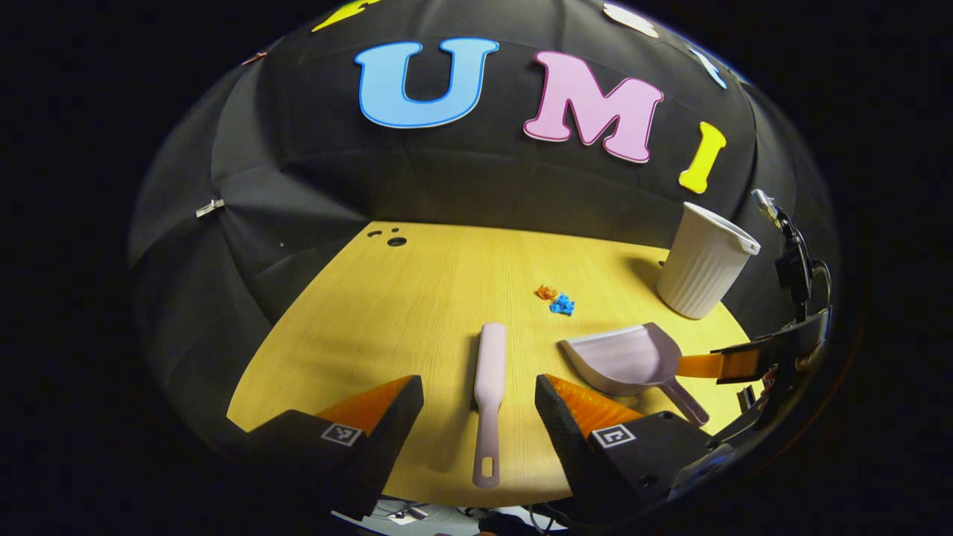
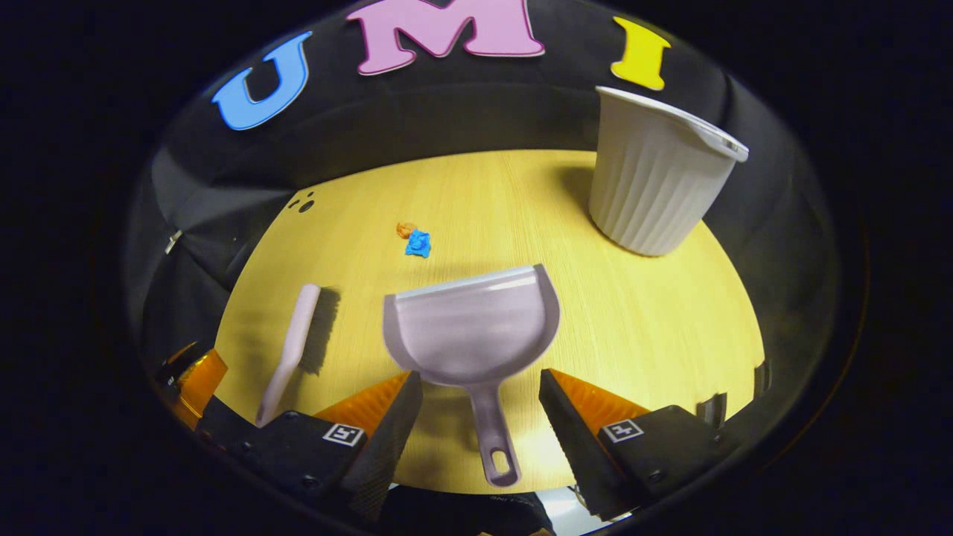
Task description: Pick up the small broom and dustpan from the desktop, sweep the trash into the dustpan with the broom, and then empty the trash into the garbage bin.
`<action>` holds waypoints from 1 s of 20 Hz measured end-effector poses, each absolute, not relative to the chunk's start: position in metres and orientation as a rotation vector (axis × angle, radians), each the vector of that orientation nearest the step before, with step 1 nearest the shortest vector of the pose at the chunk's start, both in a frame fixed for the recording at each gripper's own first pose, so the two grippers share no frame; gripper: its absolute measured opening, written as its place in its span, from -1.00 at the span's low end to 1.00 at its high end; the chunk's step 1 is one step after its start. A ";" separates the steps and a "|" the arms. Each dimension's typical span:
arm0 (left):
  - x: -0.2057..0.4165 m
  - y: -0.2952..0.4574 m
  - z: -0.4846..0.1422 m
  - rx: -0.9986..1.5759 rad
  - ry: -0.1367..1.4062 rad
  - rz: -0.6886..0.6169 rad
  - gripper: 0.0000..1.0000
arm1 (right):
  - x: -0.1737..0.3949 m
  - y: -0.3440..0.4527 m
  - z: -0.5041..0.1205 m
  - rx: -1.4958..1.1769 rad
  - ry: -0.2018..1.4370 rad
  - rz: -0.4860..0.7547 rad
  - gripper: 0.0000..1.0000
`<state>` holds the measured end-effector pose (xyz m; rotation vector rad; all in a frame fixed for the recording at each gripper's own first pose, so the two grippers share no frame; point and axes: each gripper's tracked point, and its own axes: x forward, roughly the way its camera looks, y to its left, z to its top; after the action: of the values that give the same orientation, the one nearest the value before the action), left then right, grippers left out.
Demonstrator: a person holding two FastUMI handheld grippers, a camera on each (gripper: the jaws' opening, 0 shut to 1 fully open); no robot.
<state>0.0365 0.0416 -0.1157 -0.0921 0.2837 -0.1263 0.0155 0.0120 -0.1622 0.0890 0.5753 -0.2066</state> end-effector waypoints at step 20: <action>0.102 0.017 -0.235 0.067 0.789 -0.154 0.90 | 0.053 -0.006 -0.247 -0.050 0.831 -0.169 0.70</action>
<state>0.1024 0.0171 -0.2352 0.0670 0.7885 -0.1544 0.0529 -0.0063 -0.2473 -0.0504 0.8306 -0.1689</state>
